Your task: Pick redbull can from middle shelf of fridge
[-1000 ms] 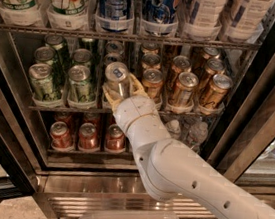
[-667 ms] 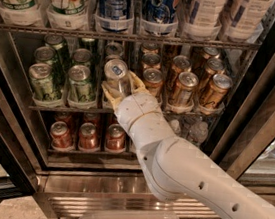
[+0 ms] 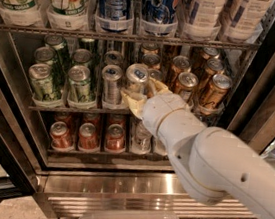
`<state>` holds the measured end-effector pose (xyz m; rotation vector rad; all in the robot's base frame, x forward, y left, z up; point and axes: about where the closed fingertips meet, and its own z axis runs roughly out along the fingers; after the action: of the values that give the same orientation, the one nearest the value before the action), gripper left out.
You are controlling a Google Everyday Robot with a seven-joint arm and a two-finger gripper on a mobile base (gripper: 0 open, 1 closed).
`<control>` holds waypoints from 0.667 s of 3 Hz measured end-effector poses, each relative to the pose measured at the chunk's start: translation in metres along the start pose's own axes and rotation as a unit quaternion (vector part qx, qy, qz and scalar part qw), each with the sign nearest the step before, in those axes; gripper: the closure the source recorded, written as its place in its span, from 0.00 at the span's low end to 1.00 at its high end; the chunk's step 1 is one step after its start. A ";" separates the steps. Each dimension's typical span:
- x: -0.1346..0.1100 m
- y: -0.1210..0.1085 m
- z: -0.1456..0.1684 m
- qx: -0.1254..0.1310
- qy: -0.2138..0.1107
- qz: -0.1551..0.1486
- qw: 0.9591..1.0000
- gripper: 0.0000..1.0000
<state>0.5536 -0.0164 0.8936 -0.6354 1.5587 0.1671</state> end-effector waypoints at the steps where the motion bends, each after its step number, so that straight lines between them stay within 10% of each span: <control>1: 0.009 0.016 -0.016 -0.042 0.044 0.038 0.997 1.00; 2: 0.026 0.021 -0.048 -0.100 0.079 0.069 0.989 1.00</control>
Offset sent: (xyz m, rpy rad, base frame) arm -0.1256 -0.0123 -0.0314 0.0734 0.4344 0.5210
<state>0.5030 -0.0295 0.8684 -0.7110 1.7540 0.3882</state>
